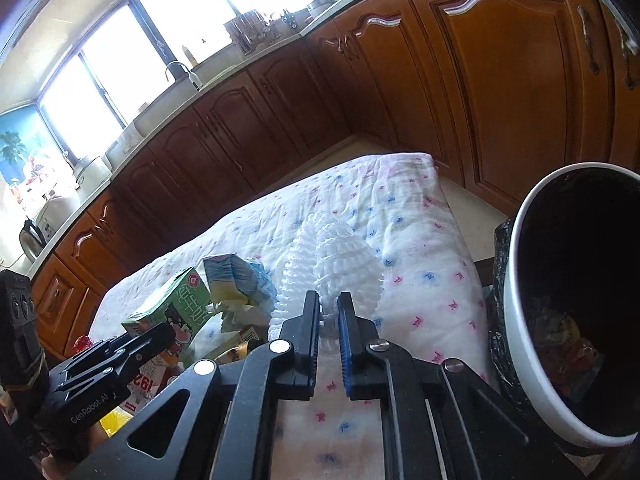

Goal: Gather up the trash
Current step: 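Carry the green carton and white foam net over the bin with both grippers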

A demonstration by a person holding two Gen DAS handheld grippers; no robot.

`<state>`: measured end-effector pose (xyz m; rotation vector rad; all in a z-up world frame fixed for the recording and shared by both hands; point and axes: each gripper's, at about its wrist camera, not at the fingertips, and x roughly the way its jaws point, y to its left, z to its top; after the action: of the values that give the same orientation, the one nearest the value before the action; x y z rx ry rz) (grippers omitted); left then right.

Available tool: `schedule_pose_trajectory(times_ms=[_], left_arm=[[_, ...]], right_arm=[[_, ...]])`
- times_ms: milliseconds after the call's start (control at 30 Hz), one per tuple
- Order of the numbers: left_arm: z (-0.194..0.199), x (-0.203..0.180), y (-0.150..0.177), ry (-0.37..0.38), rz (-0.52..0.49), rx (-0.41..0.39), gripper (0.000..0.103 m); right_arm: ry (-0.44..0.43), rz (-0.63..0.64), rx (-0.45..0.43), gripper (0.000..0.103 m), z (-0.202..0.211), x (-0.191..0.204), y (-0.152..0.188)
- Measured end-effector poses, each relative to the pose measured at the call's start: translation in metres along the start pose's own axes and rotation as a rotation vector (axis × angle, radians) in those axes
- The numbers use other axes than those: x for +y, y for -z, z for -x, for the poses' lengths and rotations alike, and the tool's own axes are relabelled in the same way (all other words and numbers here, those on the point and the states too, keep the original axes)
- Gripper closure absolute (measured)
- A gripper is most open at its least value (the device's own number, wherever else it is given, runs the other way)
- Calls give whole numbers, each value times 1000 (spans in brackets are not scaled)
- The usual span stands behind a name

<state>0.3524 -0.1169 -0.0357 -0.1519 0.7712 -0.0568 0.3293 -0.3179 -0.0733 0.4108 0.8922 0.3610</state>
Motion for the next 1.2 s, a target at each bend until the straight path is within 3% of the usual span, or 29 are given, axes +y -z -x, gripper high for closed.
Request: schedule_pose_trajectory(times_ms=[200, 533, 800, 1200], left_arm=[[30, -12, 12, 77, -17, -27, 71], [44, -49, 27, 184, -91, -5, 71], [45, -80, 27, 245, -142, 2, 71], [39, -112, 17, 300, -209, -10, 71]], right_arm=[[-7, 4, -36, 94, 35, 1, 11], [25, -27, -85, 94, 78, -20, 24], [75, -66, -133, 94, 114, -45, 30], [134, -121, -167, 94, 137, -82, 33]])
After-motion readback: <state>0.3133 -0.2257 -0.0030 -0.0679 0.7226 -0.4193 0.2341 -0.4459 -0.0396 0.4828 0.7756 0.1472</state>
